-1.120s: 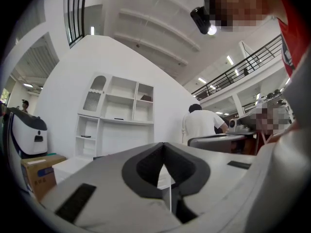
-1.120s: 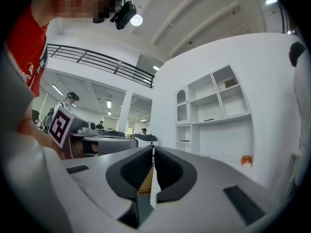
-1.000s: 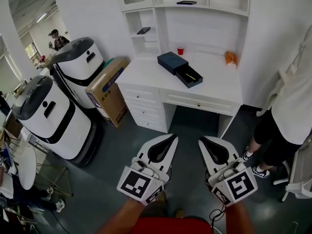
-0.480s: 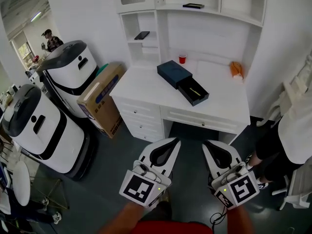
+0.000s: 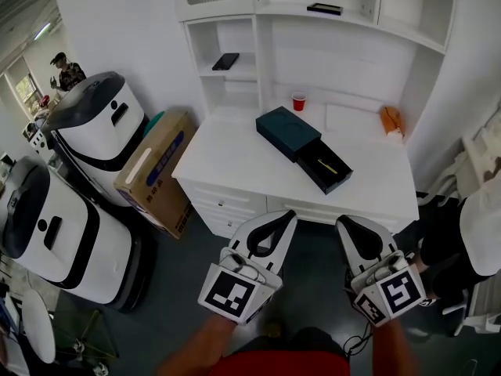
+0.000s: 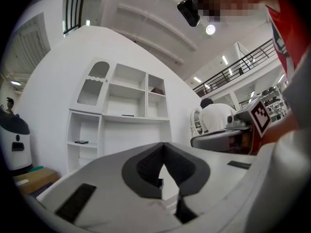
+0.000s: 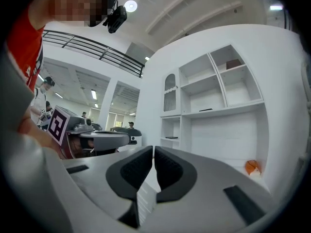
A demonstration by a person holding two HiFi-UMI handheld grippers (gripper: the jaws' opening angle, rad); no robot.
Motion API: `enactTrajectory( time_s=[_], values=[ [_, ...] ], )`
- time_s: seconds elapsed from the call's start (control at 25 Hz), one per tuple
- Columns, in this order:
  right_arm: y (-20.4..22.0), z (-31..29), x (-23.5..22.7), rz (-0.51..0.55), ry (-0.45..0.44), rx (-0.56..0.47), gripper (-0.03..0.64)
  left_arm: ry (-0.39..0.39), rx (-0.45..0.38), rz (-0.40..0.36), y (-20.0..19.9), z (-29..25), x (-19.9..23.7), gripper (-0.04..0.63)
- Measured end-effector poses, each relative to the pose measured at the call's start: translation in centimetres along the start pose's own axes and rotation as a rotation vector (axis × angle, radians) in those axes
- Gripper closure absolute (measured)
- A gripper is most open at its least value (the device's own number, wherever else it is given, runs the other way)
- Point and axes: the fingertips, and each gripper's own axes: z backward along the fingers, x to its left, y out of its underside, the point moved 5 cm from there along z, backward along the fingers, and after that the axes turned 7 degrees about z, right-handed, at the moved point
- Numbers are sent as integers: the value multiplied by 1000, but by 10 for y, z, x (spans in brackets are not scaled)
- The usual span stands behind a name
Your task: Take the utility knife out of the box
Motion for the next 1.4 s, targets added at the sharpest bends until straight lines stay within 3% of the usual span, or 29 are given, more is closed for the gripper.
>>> enactTrajectory(
  time_s=[0.44, 0.68, 1.0, 1.24, 1.4],
  values=[
    [40, -86, -65, 59, 9, 98, 588, -17, -10, 8, 14, -64, 73, 577],
    [85, -133, -113, 74, -10, 185, 580, -46, 0, 5, 30, -118, 107, 577],
    [144, -193, -170, 80, -141, 413, 575, -72, -13, -30, 49, -183, 135, 577],
    [191, -235, -192, 79, -218, 624, 552, -91, 69, 28, 57, -199, 154, 577],
    [228, -254, -194, 89, -286, 805, 515, -76, 78, 39, 60, -204, 169, 577]
  ],
)
